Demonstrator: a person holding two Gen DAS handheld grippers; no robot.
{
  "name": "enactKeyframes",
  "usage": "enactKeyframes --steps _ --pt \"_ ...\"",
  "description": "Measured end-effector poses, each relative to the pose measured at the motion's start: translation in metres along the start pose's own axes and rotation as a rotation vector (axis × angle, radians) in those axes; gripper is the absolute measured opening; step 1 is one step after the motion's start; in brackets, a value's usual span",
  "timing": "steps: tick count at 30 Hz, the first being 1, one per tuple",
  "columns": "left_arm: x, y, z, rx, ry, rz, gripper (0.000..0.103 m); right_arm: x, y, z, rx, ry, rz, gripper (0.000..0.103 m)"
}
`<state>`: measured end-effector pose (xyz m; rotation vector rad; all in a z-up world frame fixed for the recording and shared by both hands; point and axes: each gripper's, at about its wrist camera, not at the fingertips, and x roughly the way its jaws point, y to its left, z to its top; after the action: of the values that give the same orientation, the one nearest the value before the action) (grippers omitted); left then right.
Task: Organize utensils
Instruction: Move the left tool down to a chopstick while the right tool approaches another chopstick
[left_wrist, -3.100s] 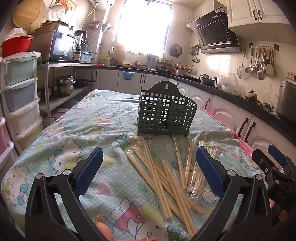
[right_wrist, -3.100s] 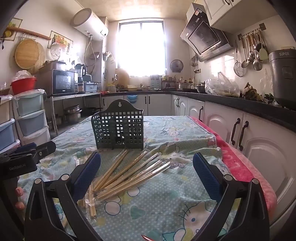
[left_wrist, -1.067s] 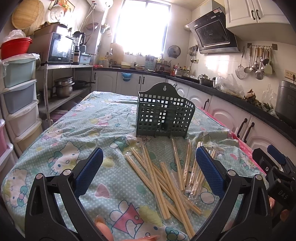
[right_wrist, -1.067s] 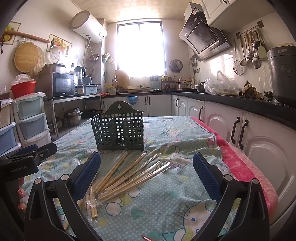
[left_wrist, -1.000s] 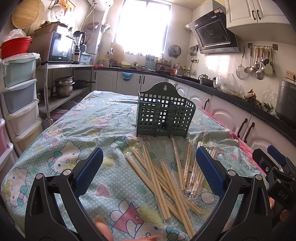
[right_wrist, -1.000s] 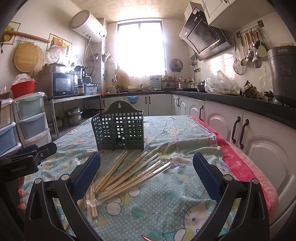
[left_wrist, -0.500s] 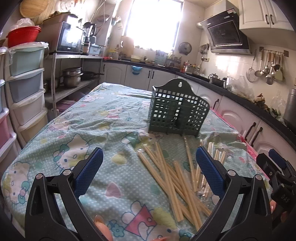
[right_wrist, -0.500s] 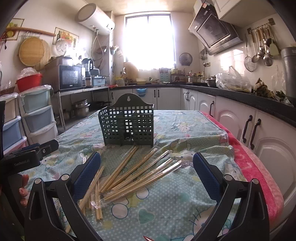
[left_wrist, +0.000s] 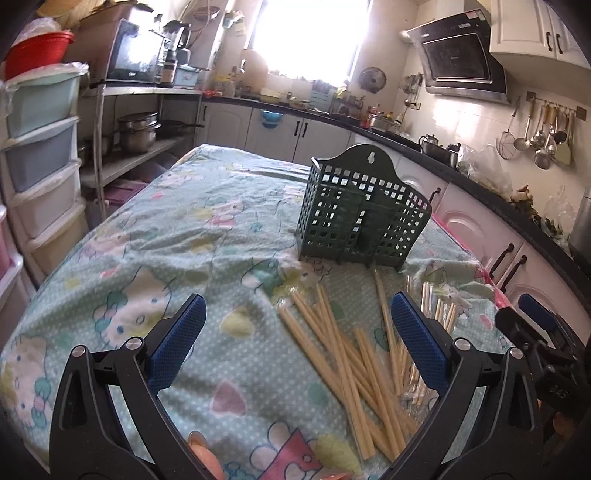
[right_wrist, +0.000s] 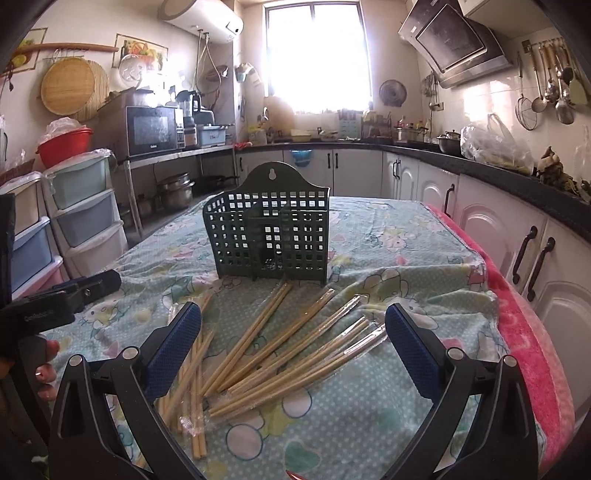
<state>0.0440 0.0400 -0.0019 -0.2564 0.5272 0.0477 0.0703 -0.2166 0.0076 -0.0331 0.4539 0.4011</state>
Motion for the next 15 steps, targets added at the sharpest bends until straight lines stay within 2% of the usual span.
enactKeyframes --steps 8,15 --pt "0.029 -0.011 0.015 0.054 0.07 -0.001 0.093 0.028 -0.01 0.013 -0.003 0.075 -0.002 0.097" --pt "0.058 -0.016 0.015 0.081 0.162 -0.044 0.093 0.049 -0.022 0.018 -0.005 0.119 -0.03 0.096"
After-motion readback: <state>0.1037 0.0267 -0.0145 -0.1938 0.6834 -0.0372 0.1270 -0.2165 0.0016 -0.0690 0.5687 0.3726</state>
